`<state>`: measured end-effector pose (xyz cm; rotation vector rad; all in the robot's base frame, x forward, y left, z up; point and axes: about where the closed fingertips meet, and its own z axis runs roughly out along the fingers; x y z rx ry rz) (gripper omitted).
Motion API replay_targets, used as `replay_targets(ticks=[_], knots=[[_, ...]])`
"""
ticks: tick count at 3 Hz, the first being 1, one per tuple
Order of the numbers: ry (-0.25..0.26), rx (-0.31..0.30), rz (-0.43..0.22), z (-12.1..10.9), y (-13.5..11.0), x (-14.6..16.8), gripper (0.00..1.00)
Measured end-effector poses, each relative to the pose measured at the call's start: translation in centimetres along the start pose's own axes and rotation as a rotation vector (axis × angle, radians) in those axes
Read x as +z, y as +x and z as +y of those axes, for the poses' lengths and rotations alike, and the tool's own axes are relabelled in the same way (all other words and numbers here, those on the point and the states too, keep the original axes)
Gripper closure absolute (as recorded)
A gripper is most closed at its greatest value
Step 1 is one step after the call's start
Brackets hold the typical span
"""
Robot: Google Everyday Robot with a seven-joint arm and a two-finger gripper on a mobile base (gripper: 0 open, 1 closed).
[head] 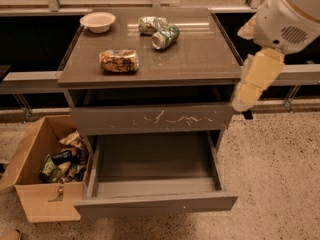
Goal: Place orange can into middle drawer
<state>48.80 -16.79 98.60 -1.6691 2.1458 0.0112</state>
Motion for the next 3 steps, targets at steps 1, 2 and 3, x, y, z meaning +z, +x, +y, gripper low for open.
replay_targets(ticks=[1, 2, 3], knots=[[-0.044, 0.019, -0.098, -1.5, -5.0, 1.8, 0.0], [-0.044, 0.019, -0.098, -1.5, -5.0, 1.8, 0.0], [-0.04, 0.032, -0.078, -2.6, -5.4, 3.1, 0.0]])
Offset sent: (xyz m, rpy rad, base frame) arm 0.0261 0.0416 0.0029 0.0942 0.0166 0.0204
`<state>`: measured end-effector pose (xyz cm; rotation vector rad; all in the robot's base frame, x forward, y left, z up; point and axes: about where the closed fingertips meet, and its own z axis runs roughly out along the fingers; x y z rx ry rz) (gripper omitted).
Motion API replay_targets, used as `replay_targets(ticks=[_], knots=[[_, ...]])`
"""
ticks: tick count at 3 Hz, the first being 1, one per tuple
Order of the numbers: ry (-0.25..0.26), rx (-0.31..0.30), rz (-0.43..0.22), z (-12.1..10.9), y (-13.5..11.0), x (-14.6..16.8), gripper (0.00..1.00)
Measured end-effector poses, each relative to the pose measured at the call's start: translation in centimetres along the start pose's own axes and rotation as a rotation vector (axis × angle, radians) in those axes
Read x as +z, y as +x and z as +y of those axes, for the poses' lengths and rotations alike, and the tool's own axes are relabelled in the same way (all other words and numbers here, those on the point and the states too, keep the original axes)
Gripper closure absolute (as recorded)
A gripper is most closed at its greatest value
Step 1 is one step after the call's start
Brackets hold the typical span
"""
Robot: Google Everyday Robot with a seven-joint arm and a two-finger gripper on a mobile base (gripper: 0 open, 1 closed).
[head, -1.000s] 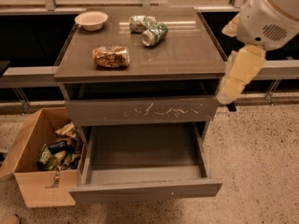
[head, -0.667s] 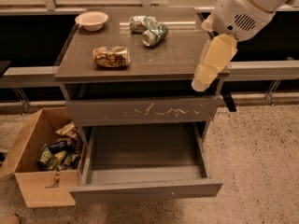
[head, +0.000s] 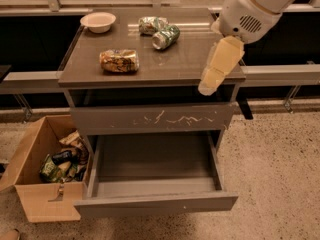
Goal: Place orange can into middle drawer
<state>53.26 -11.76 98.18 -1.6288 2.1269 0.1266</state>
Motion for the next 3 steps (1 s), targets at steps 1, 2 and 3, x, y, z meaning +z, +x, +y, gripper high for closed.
replay_targets(ticks=[1, 2, 3], knots=[[0.021, -0.023, -0.015, -3.3, -1.8, 2.7, 0.0], [0.024, -0.035, -0.072, -6.9, -3.7, 6.0, 0.0], [0.019, -0.039, -0.12, -10.0, -5.7, 9.2, 0.0]])
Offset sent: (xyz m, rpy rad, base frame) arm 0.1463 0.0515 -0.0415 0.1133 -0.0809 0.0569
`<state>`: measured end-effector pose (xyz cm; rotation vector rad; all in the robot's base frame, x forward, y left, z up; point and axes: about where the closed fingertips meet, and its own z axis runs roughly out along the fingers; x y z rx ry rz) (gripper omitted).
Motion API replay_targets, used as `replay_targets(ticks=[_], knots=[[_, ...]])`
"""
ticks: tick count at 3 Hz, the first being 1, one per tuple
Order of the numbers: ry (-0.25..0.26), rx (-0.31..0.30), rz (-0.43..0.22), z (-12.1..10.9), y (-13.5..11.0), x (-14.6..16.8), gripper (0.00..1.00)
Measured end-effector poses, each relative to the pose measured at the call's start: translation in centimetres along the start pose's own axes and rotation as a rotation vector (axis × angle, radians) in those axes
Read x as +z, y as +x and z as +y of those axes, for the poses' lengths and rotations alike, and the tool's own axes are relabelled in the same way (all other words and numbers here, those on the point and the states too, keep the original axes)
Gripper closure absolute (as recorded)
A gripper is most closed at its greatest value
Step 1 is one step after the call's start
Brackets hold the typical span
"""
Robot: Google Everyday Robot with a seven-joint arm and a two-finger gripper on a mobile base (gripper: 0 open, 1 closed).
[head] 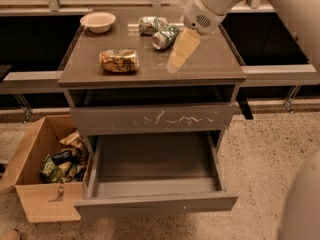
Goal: Place orange can into middle drawer
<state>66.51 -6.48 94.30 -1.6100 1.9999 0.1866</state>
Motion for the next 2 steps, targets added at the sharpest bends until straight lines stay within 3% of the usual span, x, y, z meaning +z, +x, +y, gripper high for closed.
replay_targets(ticks=[1, 2], knots=[[-0.024, 0.003, -0.042, -2.16, -2.07, 4.3, 0.0], [-0.024, 0.003, -0.042, -2.16, -2.07, 4.3, 0.0]])
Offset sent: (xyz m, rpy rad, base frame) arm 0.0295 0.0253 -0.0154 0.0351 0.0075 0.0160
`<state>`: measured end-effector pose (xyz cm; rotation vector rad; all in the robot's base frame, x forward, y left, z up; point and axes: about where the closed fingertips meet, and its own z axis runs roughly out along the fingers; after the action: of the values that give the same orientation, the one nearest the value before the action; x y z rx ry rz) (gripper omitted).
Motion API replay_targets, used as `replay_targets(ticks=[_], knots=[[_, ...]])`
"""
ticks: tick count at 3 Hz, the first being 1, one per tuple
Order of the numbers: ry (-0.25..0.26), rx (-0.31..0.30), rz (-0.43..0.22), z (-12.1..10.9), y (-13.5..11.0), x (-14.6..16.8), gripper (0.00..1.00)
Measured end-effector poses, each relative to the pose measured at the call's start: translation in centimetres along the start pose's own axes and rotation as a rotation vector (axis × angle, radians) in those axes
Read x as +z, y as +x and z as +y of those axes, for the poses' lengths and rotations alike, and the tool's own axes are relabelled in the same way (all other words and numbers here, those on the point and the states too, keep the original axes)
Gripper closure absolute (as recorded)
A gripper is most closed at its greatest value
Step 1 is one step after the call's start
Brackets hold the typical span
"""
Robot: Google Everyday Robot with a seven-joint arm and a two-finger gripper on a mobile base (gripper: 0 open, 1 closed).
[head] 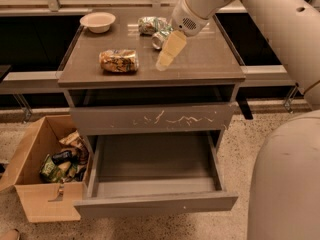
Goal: Place orange can into middle drawer
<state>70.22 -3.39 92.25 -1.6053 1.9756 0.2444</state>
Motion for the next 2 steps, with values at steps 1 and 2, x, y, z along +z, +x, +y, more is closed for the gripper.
replay_targets(ticks=[1, 2], knots=[[0.02, 0.003, 0.007, -1.3, -1.3, 2.8, 0.0], [0.033, -0.034, 0.023, -2.4, -3.7, 5.9, 0.0]])
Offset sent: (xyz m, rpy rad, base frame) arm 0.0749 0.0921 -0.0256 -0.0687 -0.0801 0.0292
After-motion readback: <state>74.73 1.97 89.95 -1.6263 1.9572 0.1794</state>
